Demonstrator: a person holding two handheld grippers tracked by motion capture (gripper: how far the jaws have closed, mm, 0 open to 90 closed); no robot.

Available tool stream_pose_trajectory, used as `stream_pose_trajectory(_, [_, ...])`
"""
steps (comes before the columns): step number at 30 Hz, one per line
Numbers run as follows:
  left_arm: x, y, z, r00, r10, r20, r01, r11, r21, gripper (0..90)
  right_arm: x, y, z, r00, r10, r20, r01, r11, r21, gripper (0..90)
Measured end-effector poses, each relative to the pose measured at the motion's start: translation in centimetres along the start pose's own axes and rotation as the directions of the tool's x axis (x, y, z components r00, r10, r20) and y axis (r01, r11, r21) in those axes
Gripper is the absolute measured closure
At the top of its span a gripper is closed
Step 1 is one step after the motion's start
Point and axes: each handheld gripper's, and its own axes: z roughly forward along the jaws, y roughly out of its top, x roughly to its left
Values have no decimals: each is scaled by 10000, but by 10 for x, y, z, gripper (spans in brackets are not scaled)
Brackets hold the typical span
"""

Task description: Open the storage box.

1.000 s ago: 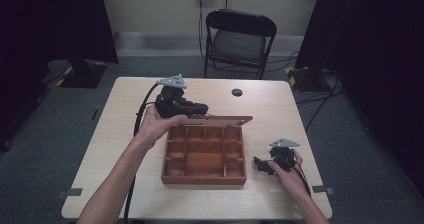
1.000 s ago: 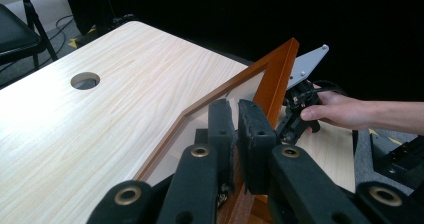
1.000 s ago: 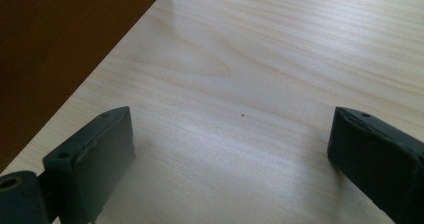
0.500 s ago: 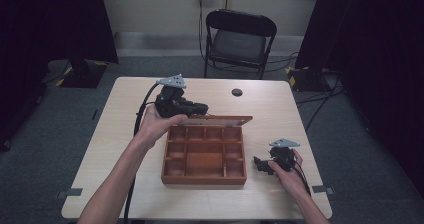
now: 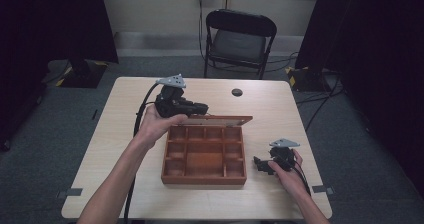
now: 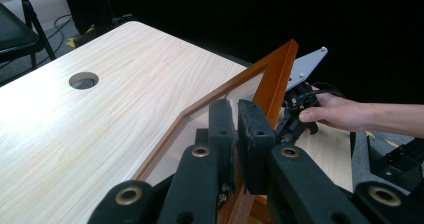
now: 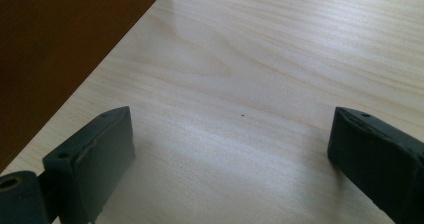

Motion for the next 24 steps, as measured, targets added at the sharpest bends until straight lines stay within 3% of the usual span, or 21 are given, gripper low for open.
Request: stream_pose_trajectory(24, [1, -1, 0, 9999, -131, 111, 133, 9999, -96, 863, 0, 0, 0, 10000, 5, 4, -5, 10000, 4, 40])
